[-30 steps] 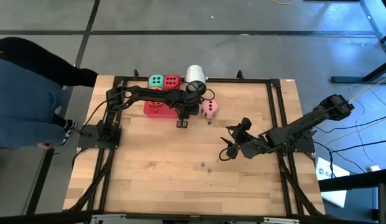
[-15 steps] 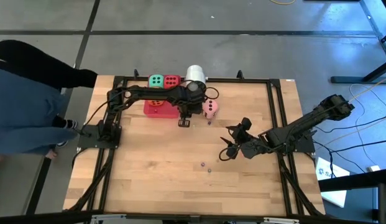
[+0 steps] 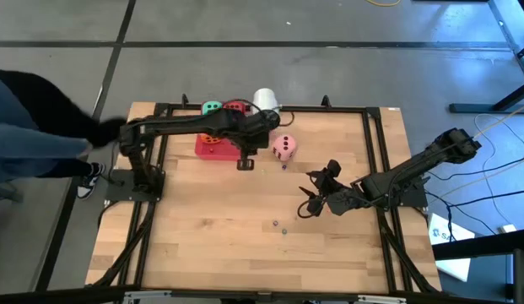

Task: Pick & Place Dice
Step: Put the small yellow dice into the red bin

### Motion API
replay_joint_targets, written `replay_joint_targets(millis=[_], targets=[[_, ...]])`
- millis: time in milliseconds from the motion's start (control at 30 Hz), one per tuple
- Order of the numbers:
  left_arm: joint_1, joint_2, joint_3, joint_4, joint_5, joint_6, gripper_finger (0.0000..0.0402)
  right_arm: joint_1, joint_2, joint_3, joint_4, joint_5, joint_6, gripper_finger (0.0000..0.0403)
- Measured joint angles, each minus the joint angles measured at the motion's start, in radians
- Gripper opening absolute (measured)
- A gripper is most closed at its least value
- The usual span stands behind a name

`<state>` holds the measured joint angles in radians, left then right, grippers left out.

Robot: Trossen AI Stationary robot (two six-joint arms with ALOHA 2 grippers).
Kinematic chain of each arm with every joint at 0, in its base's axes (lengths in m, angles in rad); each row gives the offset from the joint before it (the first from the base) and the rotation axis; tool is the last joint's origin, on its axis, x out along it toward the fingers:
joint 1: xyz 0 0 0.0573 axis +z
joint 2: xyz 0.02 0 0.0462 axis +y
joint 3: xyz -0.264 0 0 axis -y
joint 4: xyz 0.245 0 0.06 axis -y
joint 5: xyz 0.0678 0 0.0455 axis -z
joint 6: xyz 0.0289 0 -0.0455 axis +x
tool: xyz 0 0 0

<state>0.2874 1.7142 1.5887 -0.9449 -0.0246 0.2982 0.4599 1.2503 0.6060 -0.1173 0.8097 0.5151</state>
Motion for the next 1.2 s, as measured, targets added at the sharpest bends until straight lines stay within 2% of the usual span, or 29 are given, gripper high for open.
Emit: replay_joint_targets(millis=[167, 300, 433, 733, 867, 1033, 1200], targets=[[-0.016, -0.143, -0.071, 0.019, -0.001, -0.054, 0.0015, 0.0, 0.0, 0.0, 0.029, -0.017, -0.004, 0.0261], [-0.042, -0.264, -0.184, 0.094, -0.004, -0.091, 0.0015, 0.0, 0.0, 0.0, 0.068, -0.018, -0.01, 0.0261], [-0.067, -0.379, -0.338, 0.205, -0.006, -0.137, 0.0015, -0.001, 0.0, 0.0, 0.138, -0.046, -0.046, 0.0261], [-0.118, -0.589, -0.731, 0.581, -0.009, -0.209, 0.0015, -0.013, 0.001, 0.0, 0.322, -0.113, -0.097, 0.0261], [-0.148, -0.639, -0.883, 0.783, -0.009, -0.216, 0.0015, -0.06, 0.036, 0.0, 0.424, -0.208, -0.071, 0.0261], [-0.204, -0.655, -1.009, 1.015, -0.039, -0.214, 0.0015, -0.14, 0.158, 0.0, 0.635, -0.352, -0.058, 0.0261], [-0.278, -0.655, -1.058, 1.162, -0.171, -0.155, 0.0015, -0.256, 0.306, 0.0, 0.888, -0.559, -0.021, 0.0261]])
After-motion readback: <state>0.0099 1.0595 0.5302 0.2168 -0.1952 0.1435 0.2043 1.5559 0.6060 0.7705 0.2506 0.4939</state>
